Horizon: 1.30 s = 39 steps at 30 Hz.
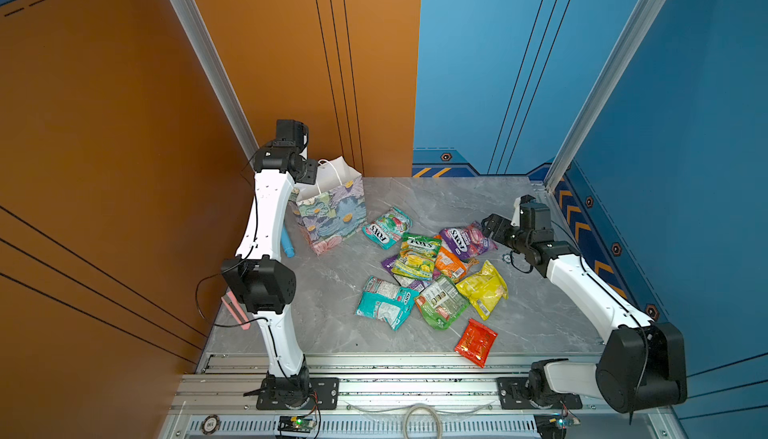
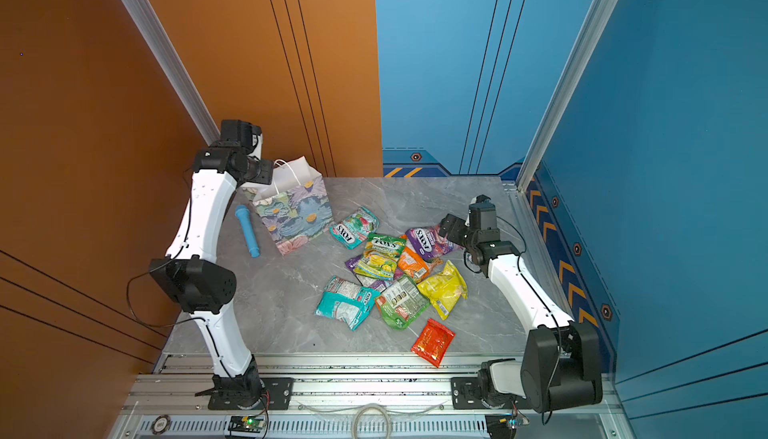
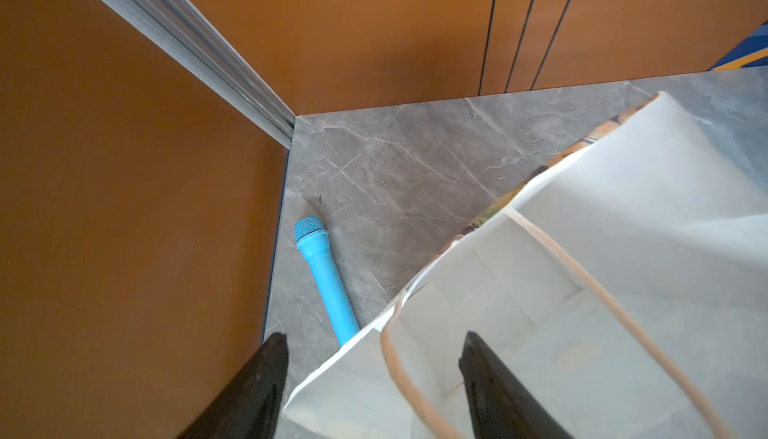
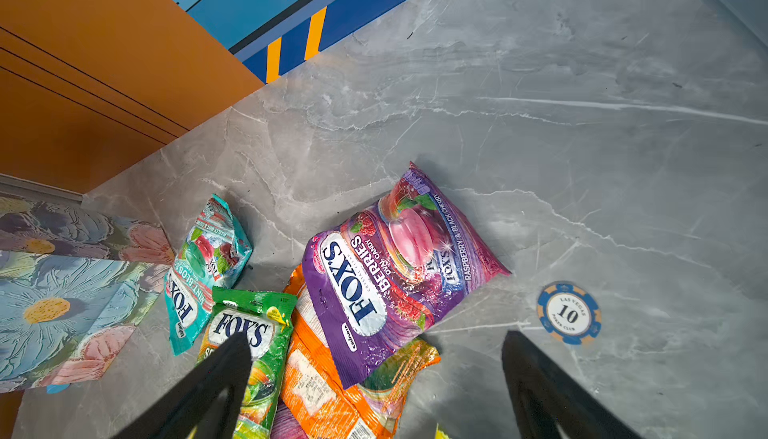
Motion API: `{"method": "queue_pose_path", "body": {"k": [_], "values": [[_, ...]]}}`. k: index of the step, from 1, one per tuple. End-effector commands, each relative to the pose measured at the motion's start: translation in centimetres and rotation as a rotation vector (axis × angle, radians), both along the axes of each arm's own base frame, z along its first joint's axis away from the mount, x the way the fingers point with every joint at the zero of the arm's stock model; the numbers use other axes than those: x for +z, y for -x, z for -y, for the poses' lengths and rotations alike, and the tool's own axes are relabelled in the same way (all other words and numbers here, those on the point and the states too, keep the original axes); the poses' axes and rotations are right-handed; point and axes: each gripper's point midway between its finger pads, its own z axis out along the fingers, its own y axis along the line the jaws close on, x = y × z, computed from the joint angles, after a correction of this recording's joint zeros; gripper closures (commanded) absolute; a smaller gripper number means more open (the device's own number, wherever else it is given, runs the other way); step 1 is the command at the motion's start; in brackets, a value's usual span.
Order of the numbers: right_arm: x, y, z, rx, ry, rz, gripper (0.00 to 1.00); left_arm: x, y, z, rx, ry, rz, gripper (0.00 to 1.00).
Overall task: Place the snacks into the paper bag
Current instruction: 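Raise the left gripper above the paper bag while the right gripper nears the candy, then lower the left gripper onto the bag's rim and grip its edge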
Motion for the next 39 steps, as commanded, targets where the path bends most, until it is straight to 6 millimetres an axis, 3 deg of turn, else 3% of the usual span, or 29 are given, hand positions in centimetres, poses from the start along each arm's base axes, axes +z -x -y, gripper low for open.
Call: {"method": "queue_pose_path", "body": {"k": [1,16,26,39], "values": [[-0.2,0.3,-0.3,0.010,-0.019,-0.006,0.04,-1.7,0.1,-1.2,0.072,-0.056,-0.050,0.33],[-0.7,0.0,-0.8,0.024,-0.048,-0.018,0.05,-2.1,0.2,-1.2,0.101,-0.053,-0.052,0.32],[-1.0,0.2,-1.0,0.038,-0.050,-0.027,0.05,-4.2,3.1,-0.8,0.107,-0.020,-0.123,0.39],[-1.4,0.2,-1.1,0.044,-0.055,-0.038,0.05,-4.3,6.3,0.4,0.089,0.052,-0.174,0.46]]}}
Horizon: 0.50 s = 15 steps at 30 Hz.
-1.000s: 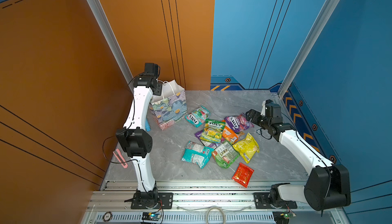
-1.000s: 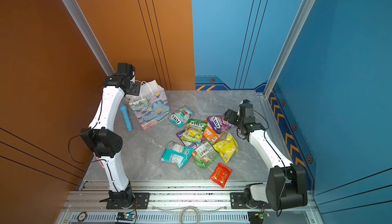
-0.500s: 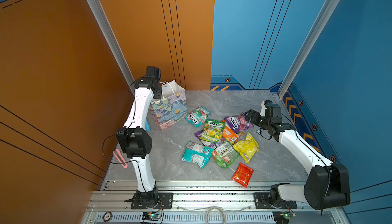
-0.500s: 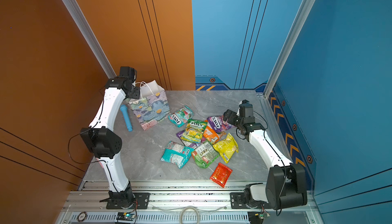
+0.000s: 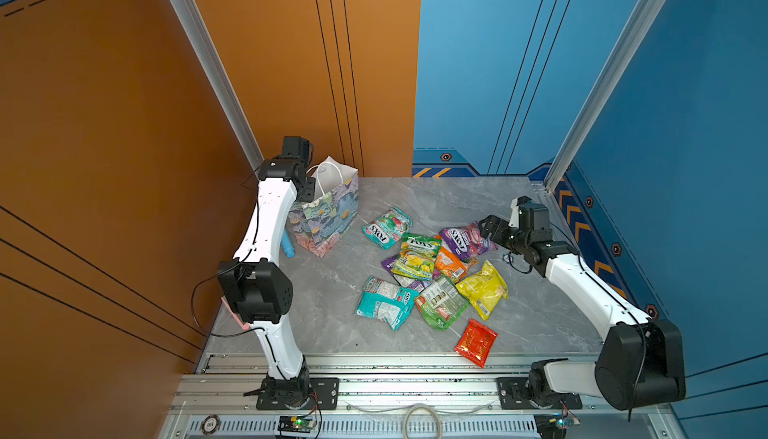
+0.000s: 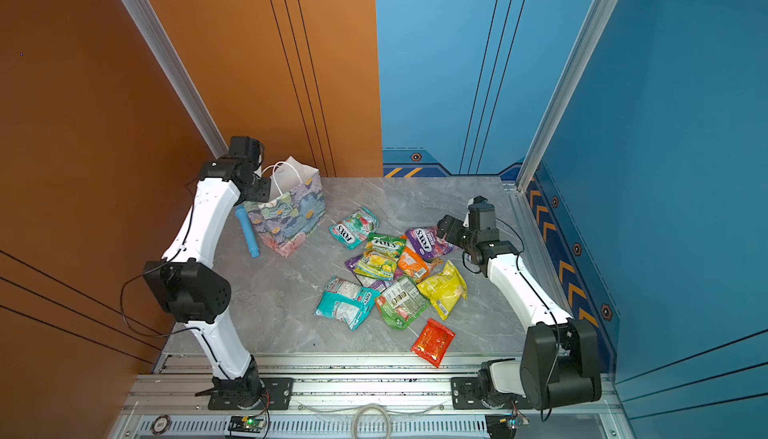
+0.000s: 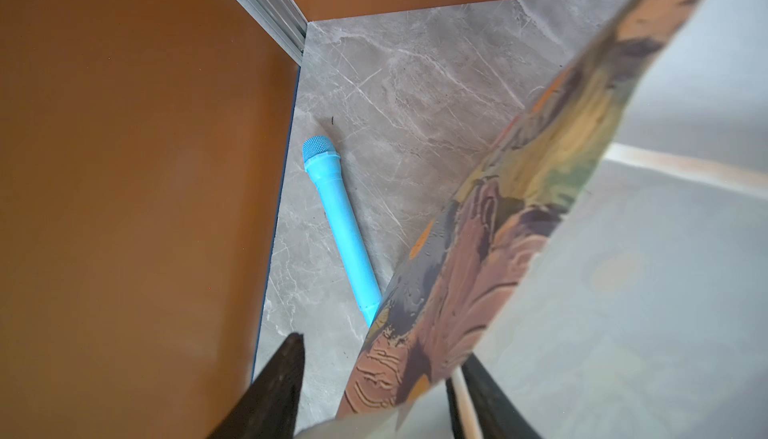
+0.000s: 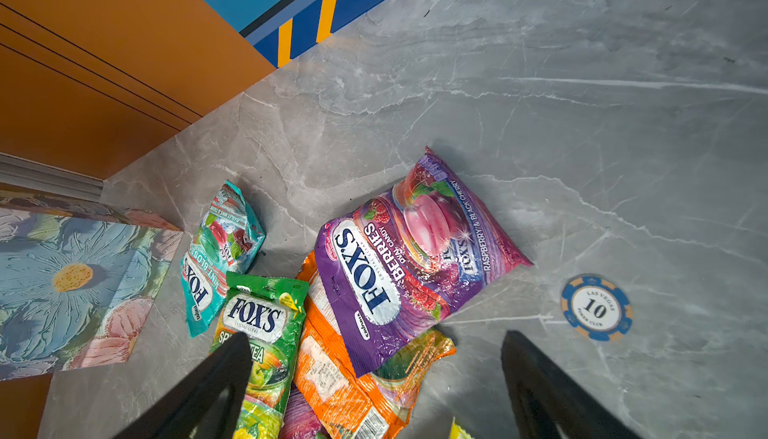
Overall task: Place the snacks into the paper bag
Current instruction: 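Lower the left gripper onto the bag's rim and grip its edge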
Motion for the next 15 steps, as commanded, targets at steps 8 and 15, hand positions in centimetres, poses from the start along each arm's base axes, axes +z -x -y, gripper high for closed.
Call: {"method": "queue_pose_path", "body": {"k": [8,15], "values": [[-1.4,-0.1,-0.4,0.012,-0.021,-0.029,0.05,-0.7,4.5,1.9,-0.001,0.134,-0.086,0.48],[-1.7,-0.4,-0.7,0.013,-0.039,-0.037,0.05,0.1,6.3,2.8,-0.018,0.267,-0.101,0.49]]}}
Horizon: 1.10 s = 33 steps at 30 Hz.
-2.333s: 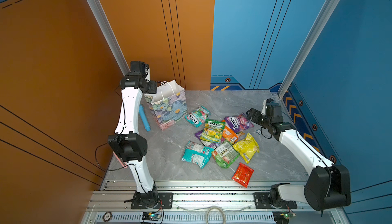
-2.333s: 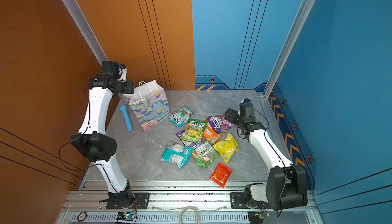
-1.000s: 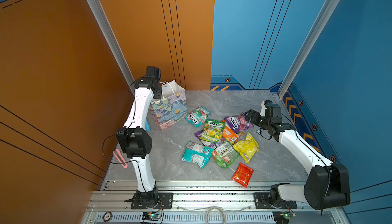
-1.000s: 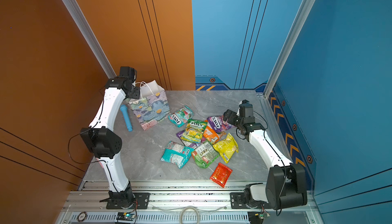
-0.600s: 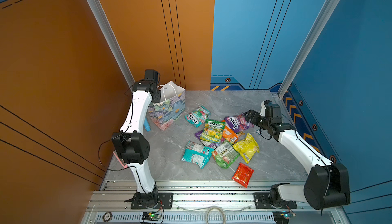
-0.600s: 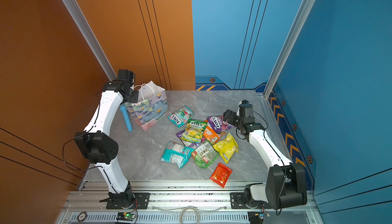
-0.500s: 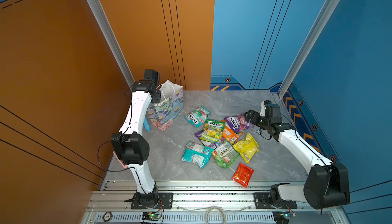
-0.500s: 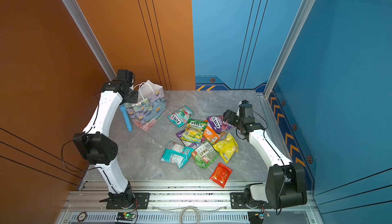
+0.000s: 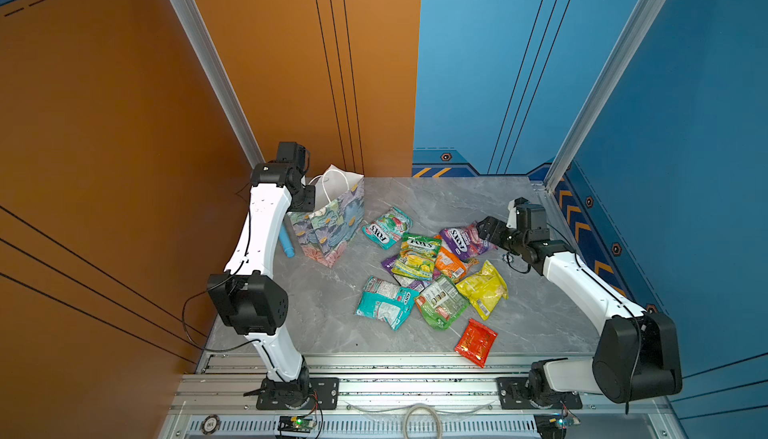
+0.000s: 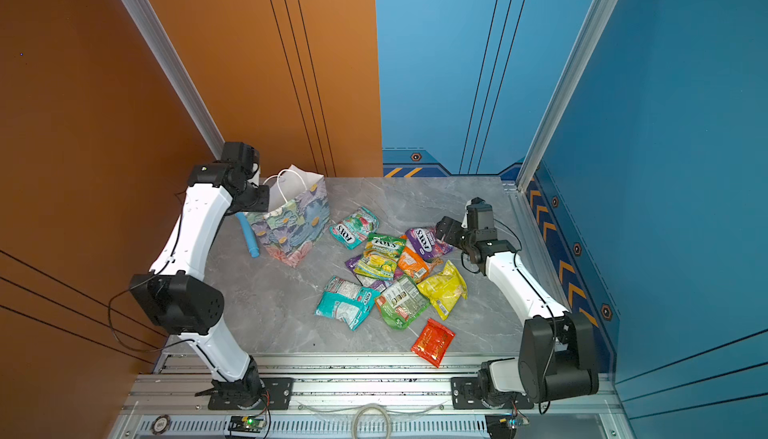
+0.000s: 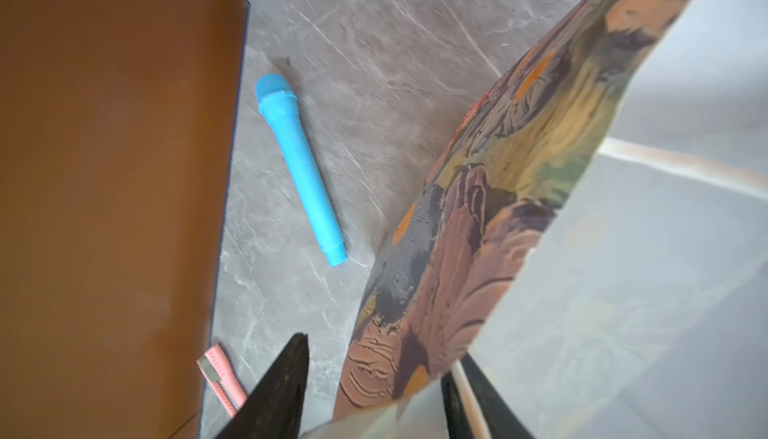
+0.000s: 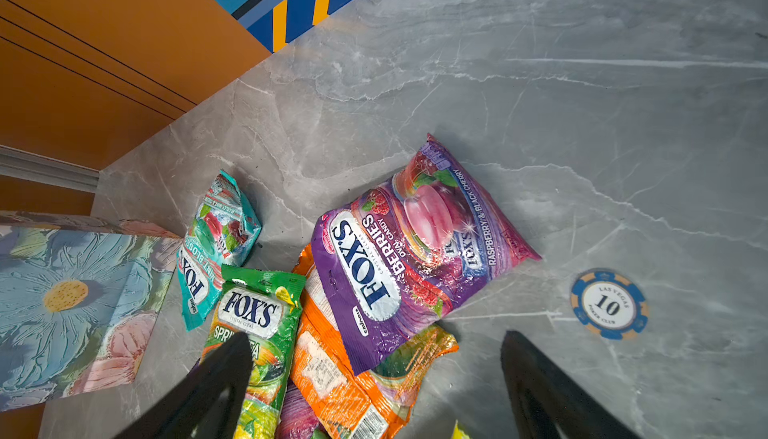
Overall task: Place the snacks into the paper bag
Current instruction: 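Lower the left gripper onto the bag's rim and grip its edge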
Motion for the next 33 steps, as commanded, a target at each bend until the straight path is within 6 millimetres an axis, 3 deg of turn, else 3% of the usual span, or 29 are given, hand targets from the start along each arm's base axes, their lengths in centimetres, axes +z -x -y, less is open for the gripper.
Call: {"method": "queue_pose_path", "body": {"k": [1,8,15,18,26,33], "values": [[-0.6,-0.2,-0.4,0.002,-0.030,-0.010,0.05,0.6,2.2,1.0,-0.005,0.103,-0.031,0.49],[-0.5,-0.2,-0.6,0.011,-0.042,-0.012,0.06,1.1,4.3,0.8,-0.004,0.103,-0.041,0.44],[-0.1,-0.1,-1.3,0.026,-0.046,-0.009,0.07,3.6,4.1,1.8,-0.035,0.178,0.035,0.39],[-0.3,0.0,-1.8,0.035,-0.044,-0.014,0.07,4.3,4.0,1.2,-0.016,0.150,0.058,0.38],[-0.2,0.2,-2.8,0.057,-0.046,-0.015,0.07,4.0,4.2,-0.8,0.059,0.072,0.088,0.37],[-0.2,0.1,-3.5,0.076,-0.046,-0.017,0.07,3.4,3.3,-1.9,0.097,0.089,0.128,0.39]]}}
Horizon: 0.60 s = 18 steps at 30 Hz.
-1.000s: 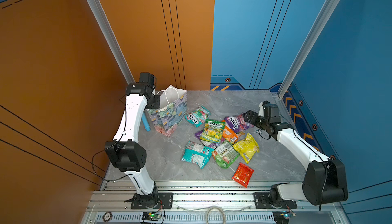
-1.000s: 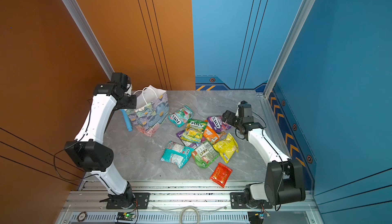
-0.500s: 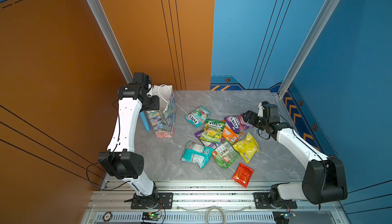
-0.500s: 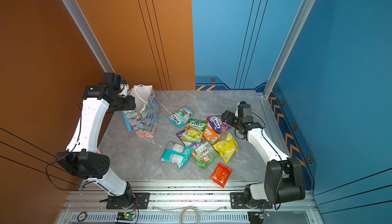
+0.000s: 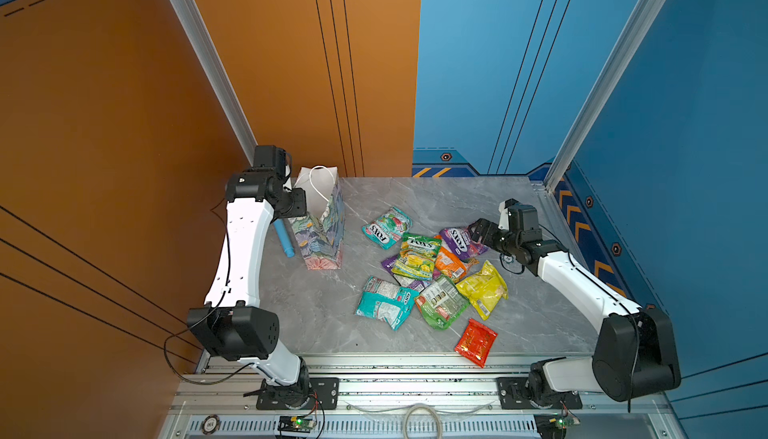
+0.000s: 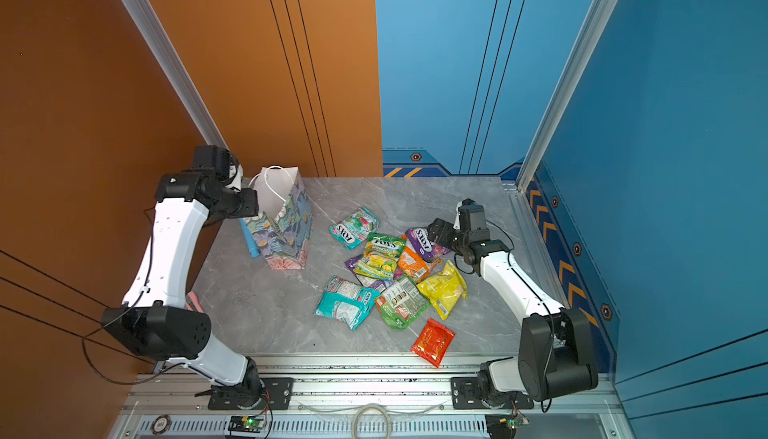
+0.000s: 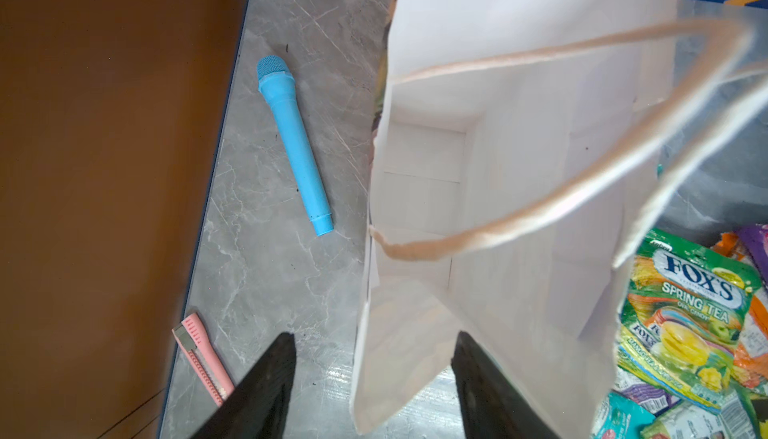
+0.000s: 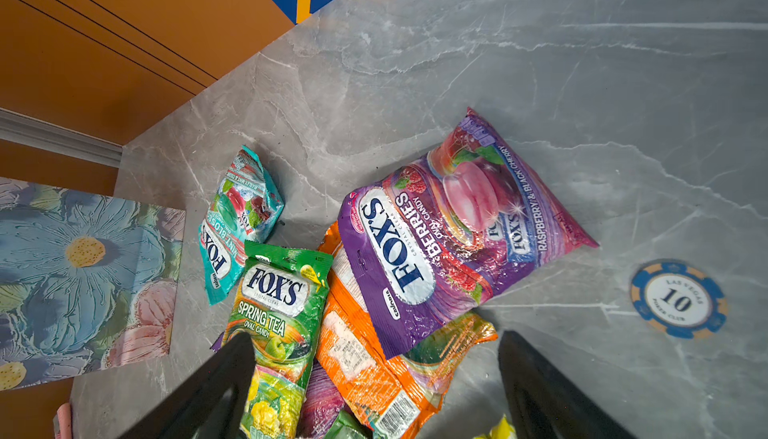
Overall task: Place the snacks into the paper bag
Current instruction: 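Lower the left gripper onto the bag's rim and grip its edge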
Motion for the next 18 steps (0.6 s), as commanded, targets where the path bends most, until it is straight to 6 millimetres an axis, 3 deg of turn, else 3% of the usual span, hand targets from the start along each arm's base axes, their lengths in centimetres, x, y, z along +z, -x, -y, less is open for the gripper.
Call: {"method": "queue_pose_path", "body": {"k": [1,6,10,18], "values": [[0.4,-0.3,-0.7,0.012,-0.014,0.006,0.07,0.2,-0.7,-0.9,0.041,0.008,0.041,0.40],[0.4,-0.2,-1.4,0.025,-0.009,0.002,0.07,-0.5,-1.6,-0.7,0.032,0.034,0.041,0.47],[0.3,-0.1,-2.2,0.042,-0.010,-0.001,0.09,-1.0,-2.3,-0.3,0.019,0.070,0.037,0.58],[-0.3,0.3,-4.6,0.093,-0.013,-0.015,0.10,-1.8,-2.0,-0.1,0.012,0.088,0.015,0.73]]}}
